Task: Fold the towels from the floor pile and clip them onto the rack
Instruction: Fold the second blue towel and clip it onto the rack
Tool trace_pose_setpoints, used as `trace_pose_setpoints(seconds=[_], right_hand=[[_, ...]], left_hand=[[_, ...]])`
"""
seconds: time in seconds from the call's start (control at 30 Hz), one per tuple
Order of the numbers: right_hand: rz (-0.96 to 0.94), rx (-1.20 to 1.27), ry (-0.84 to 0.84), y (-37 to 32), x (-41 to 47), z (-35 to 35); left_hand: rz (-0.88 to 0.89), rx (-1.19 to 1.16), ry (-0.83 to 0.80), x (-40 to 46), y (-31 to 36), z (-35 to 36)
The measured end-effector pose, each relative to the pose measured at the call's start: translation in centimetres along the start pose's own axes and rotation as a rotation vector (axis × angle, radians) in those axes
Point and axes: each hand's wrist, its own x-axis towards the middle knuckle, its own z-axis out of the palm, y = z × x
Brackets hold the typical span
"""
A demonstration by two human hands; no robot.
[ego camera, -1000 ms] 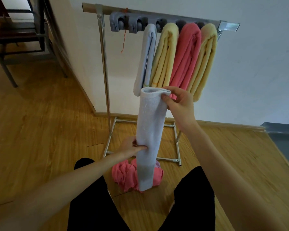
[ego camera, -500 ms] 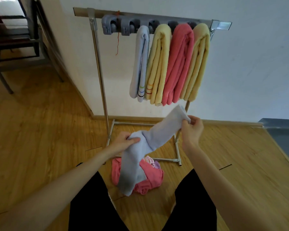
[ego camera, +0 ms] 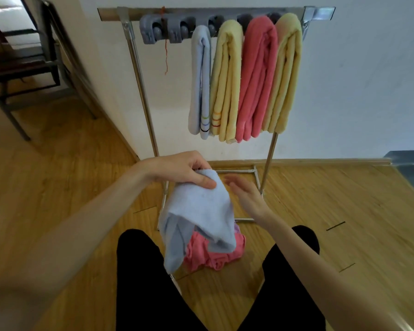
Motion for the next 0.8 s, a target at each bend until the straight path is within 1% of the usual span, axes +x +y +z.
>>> trace_pose_setpoints(seconds=[0.07, 0.1, 0.17, 0.23, 0.43, 0.57, 0.73, 0.8], right_hand=[[-0.018, 0.358, -0.203, -2.5, -0.8, -0.2], [-0.029, 0.444, -0.318, -3.4, -0.9, -0.3], [-0.073, 0.451, -0.501, -4.3, -0.9, -0.3], [-0.076, 0.389, -0.560, -4.7, -1.0, -0.4], [-0.150, 0.213, -0.470, -5.7, -0.9, -2.2], [-0.128, 0.272, -0.424, -6.0, -0.7, -4.2], [-0.078, 0.372, -0.192, -5.1, -0.1, -7.1], [-0.044, 0.360, -0.115, -4.7, 0.7, -8.1]], left_hand=[[0.000, 0.012, 0.004, -0.1, 0.1, -0.1], [-0.004, 0.015, 0.016, -0.1, 0.0, -0.2], [-0.013, 0.025, 0.046, -0.3, -0.2, -0.4], [-0.020, 0.021, 0.058, -0.5, -0.6, -0.6], [-0.053, -0.062, 0.095, -0.9, -1.6, -0.6], [-0.086, -0.133, 0.158, -0.7, -2.8, -0.2], [-0.126, -0.178, 0.188, -1.5, -5.3, -0.3], [-0.130, -0.199, 0.185, -2.0, -6.2, -1.1]])
